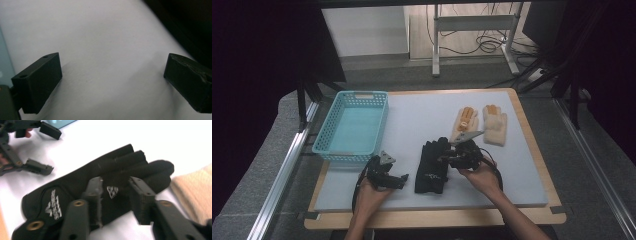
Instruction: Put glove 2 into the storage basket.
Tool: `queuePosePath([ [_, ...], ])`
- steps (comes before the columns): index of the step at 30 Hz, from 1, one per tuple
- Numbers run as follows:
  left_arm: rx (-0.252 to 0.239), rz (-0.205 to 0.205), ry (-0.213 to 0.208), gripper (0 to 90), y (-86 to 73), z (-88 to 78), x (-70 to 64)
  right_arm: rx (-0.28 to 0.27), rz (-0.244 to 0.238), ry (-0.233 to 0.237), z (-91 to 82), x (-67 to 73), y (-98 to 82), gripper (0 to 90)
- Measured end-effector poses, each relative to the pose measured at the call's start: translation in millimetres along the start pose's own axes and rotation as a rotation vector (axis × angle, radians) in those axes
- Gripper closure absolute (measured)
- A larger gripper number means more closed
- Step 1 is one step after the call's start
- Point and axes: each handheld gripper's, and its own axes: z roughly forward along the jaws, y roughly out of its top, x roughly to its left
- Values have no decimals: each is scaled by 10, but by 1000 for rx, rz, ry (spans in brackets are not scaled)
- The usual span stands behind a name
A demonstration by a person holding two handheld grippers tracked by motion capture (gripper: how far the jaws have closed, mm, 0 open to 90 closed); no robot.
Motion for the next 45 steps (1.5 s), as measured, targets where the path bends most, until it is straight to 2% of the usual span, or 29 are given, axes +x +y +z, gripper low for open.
queuePosePath([
  [1, 4, -1, 6, 19, -24, -28, 20, -3, -2, 3, -18, -22, -43, 760],
  [2, 4, -1, 6, 18, -24, -28, 20, -3, -2, 3, -18, -22, -43, 760],
  [3, 6, -2, 14, 18, -37, -45, 32, -4, -1, 8, -34, -37, -89, 799],
  [5, 7, -3, 37, 14, -87, -98, 72, 7, -2, 22, -43, -53, -238, 863],
  [6, 7, -3, 37, 12, -87, -98, 72, 7, -2, 22, -43, -53, -238, 863],
  [8, -7, -6, 34, 9, -151, -130, 116, 21, -12, 42, -19, -34, -389, 869],
  [10, -5, -13, 29, 8, -161, -136, 129, 30, -16, 40, 0, -19, -431, 869],
  [12, -1, -18, 24, 8, -177, -149, 157, 41, -26, 46, 80, 15, -512, 862],
  [16, 1, -28, 9, 11, -185, -153, 188, 42, -27, 57, 160, 48, -508, 847],
  [21, -6, 4, -20, 67, -223, -199, 261, 34, -32, 71, 289, 125, -418, 835],
  [30, -4, 16, -24, 69, -224, -202, 275, 36, -50, 72, 463, 235, -276, 831],
  [31, -3, 21, -20, 48, -224, -201, 277, 39, -54, 74, 511, 276, -239, 828],
  [32, -2, 8, -9, 26, -226, -196, 285, 40, -56, 76, 525, 291, -227, 826],
  [35, -1, 15, -10, 31, -242, -213, 311, 39, -61, 82, 569, 335, -197, 819],
  [37, -1, 15, -2, 30, -257, -233, 336, 38, -84, 84, 627, 403, -158, 808],
  [40, -6, 18, 4, 25, -283, -249, 366, 47, -96, 84, 629, 425, -143, 791],
  [42, 2, 2, -9, 19, -282, -241, 383, 44, -101, 100, 563, 394, -164, 732],
  [45, 2, -3, -13, 17, -282, -235, 389, 32, -107, 68, 445, 352, -221, 682],
])
